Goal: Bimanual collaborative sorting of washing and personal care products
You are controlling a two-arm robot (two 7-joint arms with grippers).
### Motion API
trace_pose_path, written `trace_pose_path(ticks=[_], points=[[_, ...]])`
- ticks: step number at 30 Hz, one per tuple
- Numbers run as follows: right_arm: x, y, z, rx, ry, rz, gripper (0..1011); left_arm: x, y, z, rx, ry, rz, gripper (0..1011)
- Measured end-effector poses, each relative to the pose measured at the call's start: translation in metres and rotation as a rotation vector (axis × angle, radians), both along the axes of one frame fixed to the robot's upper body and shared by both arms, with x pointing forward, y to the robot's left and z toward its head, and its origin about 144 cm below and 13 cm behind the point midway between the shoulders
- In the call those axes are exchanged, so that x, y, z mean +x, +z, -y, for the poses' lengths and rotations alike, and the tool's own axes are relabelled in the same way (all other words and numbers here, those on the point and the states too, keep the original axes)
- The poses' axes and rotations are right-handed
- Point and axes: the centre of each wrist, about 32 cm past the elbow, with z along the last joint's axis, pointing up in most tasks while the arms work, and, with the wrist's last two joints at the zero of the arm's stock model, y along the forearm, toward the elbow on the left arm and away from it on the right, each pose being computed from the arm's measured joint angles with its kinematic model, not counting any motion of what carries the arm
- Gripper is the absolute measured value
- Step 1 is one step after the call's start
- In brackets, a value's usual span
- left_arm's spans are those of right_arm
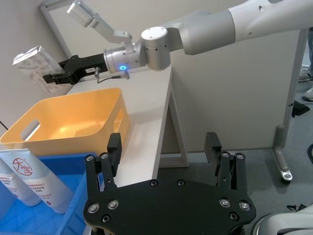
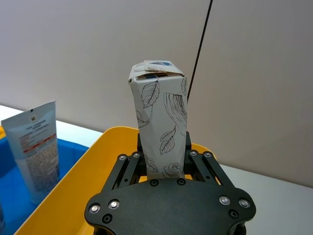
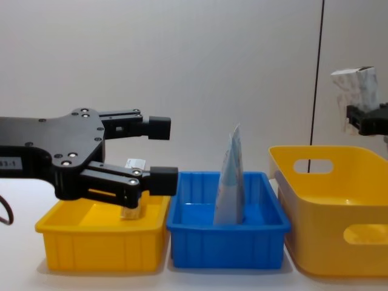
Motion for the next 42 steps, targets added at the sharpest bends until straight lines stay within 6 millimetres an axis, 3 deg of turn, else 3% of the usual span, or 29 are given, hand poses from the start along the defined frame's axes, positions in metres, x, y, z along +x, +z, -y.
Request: trace_pose_path(ticks=[23,42], points=[[0.032,0.002,-0.025,-0.040,-0.088,-0.068,340,0.000,0.000,0.000,0.000,0.000,0.000,1001],[0.036,0.001,-0.035,-0.038,-0.137,-0.040,952,0.000,0.000,0.000,0.000,0.000,0.000,1001]])
